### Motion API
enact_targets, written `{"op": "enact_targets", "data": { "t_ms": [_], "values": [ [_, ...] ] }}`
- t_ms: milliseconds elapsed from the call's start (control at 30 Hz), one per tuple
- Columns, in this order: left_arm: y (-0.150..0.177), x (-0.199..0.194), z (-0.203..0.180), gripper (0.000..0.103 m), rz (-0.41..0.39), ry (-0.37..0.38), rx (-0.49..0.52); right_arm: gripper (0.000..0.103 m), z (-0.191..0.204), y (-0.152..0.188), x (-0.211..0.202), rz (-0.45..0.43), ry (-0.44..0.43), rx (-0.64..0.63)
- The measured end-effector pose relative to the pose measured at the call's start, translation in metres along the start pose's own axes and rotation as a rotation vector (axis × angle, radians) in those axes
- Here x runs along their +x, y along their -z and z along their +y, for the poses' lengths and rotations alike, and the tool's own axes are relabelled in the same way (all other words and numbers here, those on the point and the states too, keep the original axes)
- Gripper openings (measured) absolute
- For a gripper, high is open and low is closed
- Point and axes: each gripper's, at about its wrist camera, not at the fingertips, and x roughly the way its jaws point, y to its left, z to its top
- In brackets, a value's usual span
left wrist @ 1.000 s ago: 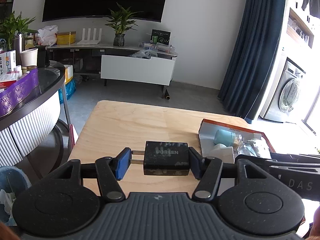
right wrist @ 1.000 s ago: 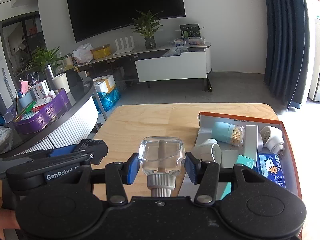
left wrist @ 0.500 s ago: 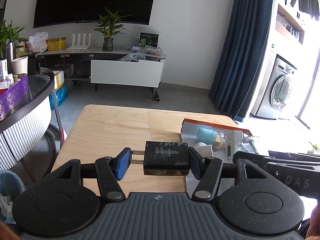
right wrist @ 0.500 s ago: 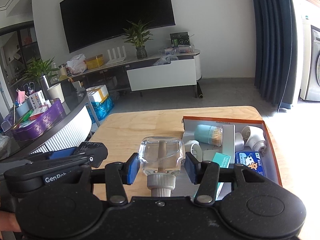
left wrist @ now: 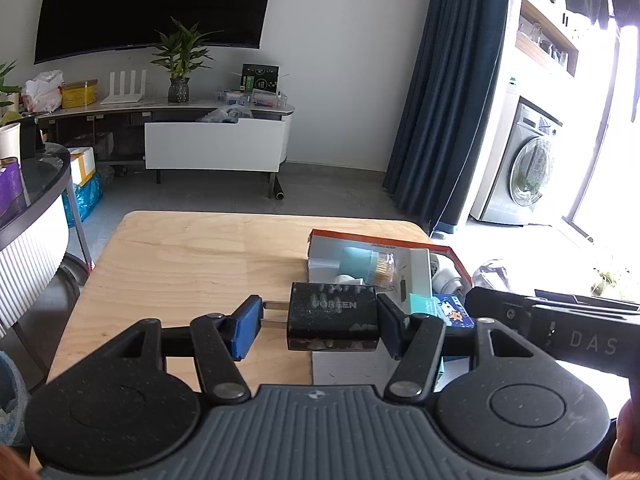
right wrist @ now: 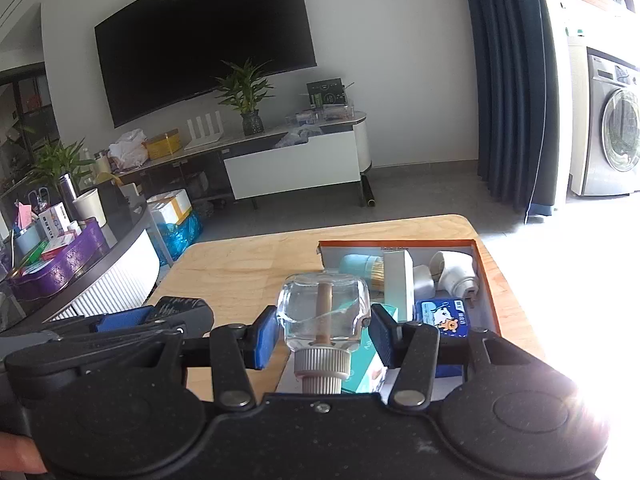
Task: Organize rigid objects
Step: 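Carry the black charger and the glass bottle up and over the tray, then lower the black charger and glass bottle into the tray and open both tools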
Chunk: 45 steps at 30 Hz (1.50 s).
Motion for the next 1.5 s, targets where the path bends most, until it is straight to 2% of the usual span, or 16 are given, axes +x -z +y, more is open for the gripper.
{"op": "enact_targets", "data": {
  "t_ms": [533, 1500],
  "values": [
    [0.008, 0.007, -0.043, 0.061, 0.015, 0.103, 0.084, 0.059, -0.044, 0.005, -0.023, -0.041, 0.084, 0.071],
    [0.031, 0.028, -0.071, 0.061, 0.101, 0.160, 0.135, 0.059, -0.073, 0.013, -0.004, -0.002, 0.120, 0.112]
  ]
}}
